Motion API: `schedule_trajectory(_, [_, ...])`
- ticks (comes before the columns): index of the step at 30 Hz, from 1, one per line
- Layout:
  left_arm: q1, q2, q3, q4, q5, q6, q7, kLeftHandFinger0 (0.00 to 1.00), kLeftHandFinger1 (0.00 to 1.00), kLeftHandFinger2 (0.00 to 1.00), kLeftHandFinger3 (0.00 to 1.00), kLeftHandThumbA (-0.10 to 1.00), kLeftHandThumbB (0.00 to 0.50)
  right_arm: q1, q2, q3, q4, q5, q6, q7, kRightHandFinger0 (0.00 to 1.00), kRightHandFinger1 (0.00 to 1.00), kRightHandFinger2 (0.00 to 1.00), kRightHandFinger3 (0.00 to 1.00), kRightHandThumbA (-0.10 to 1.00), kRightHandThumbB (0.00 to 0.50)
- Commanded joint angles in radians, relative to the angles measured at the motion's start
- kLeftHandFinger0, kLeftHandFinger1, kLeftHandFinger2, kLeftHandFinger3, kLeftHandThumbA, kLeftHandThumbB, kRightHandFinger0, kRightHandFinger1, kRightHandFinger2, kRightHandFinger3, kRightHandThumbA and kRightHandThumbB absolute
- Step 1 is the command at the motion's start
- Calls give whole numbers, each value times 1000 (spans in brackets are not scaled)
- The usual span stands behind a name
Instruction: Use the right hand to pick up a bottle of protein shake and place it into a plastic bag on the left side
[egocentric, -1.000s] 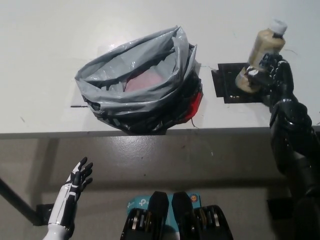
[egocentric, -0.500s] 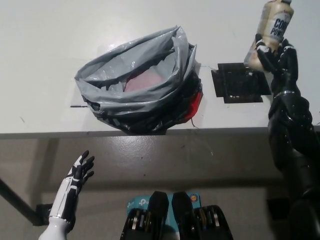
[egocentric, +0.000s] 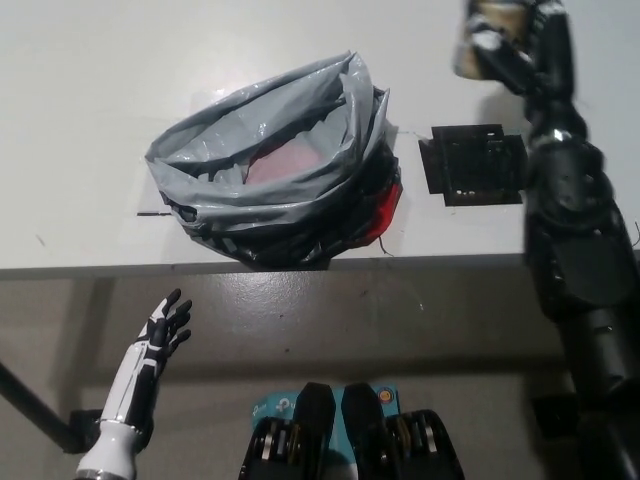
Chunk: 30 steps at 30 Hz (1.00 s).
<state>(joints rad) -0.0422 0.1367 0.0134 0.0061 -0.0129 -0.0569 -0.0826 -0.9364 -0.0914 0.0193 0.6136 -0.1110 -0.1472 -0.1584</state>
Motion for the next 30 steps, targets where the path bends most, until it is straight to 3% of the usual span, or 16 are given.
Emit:
schedule_trajectory(1, [-26, 21, -7, -13, -2, -18, -23, 1000, 1000, 1000, 1000, 1000, 49, -157, 2, 124, -5, -207, 38, -30, 0, 280, 602, 537, -92, 127])
schedule_trajectory(3, [-29, 20, -8, -16, -8, -12, -28, 1000, 1000, 1000, 1000, 986, 40, -215, -1, 181, 85, -249, -11, -43, 0, 241, 611, 626, -100, 109])
schedule_trajectory(4, [-33, 20, -7, -16, -9, -10, -29, 1000, 1000, 1000, 1000, 970, 41, -240, -3, 205, 124, -265, -37, -54, 0, 240, 648, 717, -100, 99])
schedule_trajectory(6, [-38, 20, -5, -18, -7, -9, -26, 1000, 1000, 1000, 1000, 964, 52, -305, -2, 281, 224, -351, -87, -127, 0, 225, 670, 762, -100, 151])
schedule_trajectory(9, [-38, 19, -5, -22, -1, -4, -24, 1000, 1000, 1000, 1000, 963, 62, -357, 8, 355, 287, -417, -74, -158, 0, 224, 675, 732, -100, 158])
schedule_trajectory(10, [-38, 19, -6, -21, -2, -7, -26, 1000, 1000, 1000, 1000, 955, 57, -372, 12, 382, 311, -439, -73, -171, 0, 183, 596, 694, -100, 164])
schedule_trajectory(11, [-38, 19, -7, -22, -5, -6, -29, 1000, 1000, 1000, 1000, 948, 47, -379, 14, 398, 326, -450, -73, -180, 0, 180, 598, 706, -100, 160])
schedule_trajectory(13, [-41, 20, -9, -24, -9, 2, -34, 1000, 1000, 1000, 1000, 937, 35, -394, 19, 433, 354, -468, -65, -185, 0, 242, 665, 805, -100, 136])
schedule_trajectory(15, [-53, 26, -11, -22, -8, 4, -40, 1000, 1000, 1000, 1000, 924, 53, -417, 28, 476, 425, -487, -72, -210, 0, 332, 694, 888, -100, 120])
schedule_trajectory(18, [-43, 29, -13, -34, -5, 10, -43, 1000, 1000, 1000, 1000, 928, 66, -416, 37, 503, 464, -485, -54, -211, 0, 379, 707, 889, -100, 126])
schedule_trajectory(21, [-51, 30, -16, -32, -22, 13, -60, 1000, 1000, 1000, 1000, 916, 39, -415, 31, 512, 496, -474, -55, -214, 8, 421, 743, 923, -100, 113])
schedule_trajectory(24, [-49, 30, -18, -40, -24, 29, -64, 1000, 1000, 1000, 1000, 912, 43, -421, 28, 524, 536, -481, -48, -212, 5, 448, 747, 937, -100, 113])
schedule_trajectory(30, [-64, 30, -16, -51, -22, 43, -64, 1000, 1000, 1000, 1000, 894, 63, -410, 6, 539, 572, -500, -60, -194, 85, 518, 863, 962, -100, 108])
